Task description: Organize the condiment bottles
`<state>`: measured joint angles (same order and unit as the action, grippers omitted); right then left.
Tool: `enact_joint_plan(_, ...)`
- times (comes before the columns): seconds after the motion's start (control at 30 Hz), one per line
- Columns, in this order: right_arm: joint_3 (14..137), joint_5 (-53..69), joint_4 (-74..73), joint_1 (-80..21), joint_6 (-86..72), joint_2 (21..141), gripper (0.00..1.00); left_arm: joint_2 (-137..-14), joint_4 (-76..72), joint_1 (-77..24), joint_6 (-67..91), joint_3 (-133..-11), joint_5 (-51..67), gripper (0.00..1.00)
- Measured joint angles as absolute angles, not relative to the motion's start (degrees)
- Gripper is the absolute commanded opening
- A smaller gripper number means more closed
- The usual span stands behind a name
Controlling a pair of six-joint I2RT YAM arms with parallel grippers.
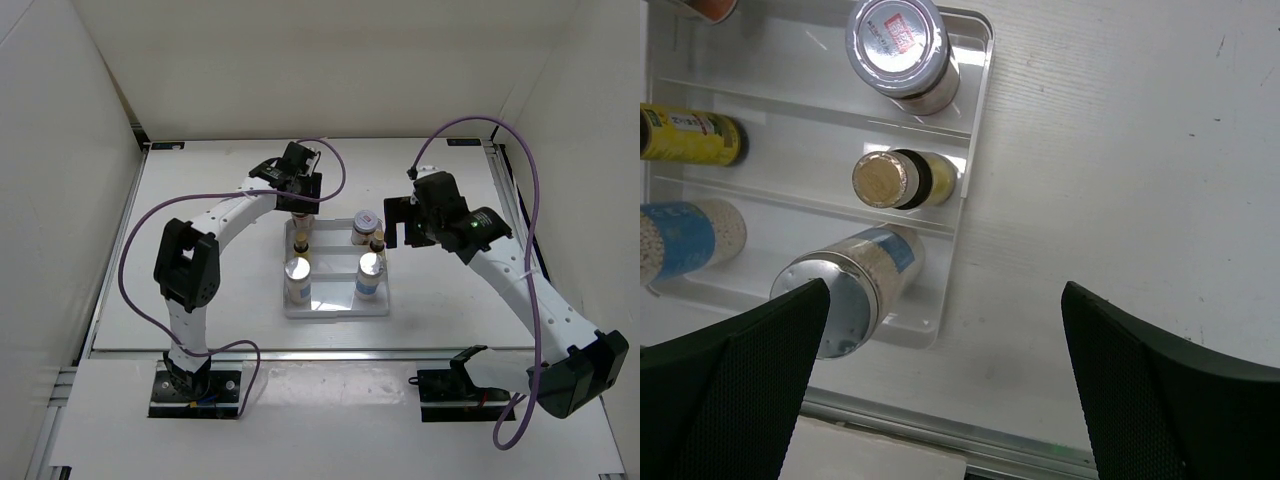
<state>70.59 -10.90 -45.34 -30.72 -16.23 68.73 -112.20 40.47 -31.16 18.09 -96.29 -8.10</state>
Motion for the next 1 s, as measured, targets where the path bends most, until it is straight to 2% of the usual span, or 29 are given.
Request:
enact_joint_plan(0.77,68.45,-11.81,-46.52,-30.72,-16.47,68.49,1.00,-105.60,43.05,-35.14,19.57,-89.34,-7.92,0.12)
enact_joint_plan(0.9,68.34,-11.68,-46.52,-30.72,-16.49,68.49,1.00,-104.57,43.31,-35.92,19.59,-87.72,-7.99,0.20)
enact_joint_plan(0.97,68.34,-11.62,-46.52,-30.72,-16.49,68.49,1.00,-104.77,43.31,-35.94,19.57,-87.24,-8.19,0.31)
enact_joint_plan(1.0,68.34,-11.62,-46.52,-30.72,-16.49,68.49,1.00,-104.77,43.38,-35.94,19.57,-86.89,-8.38,0.31)
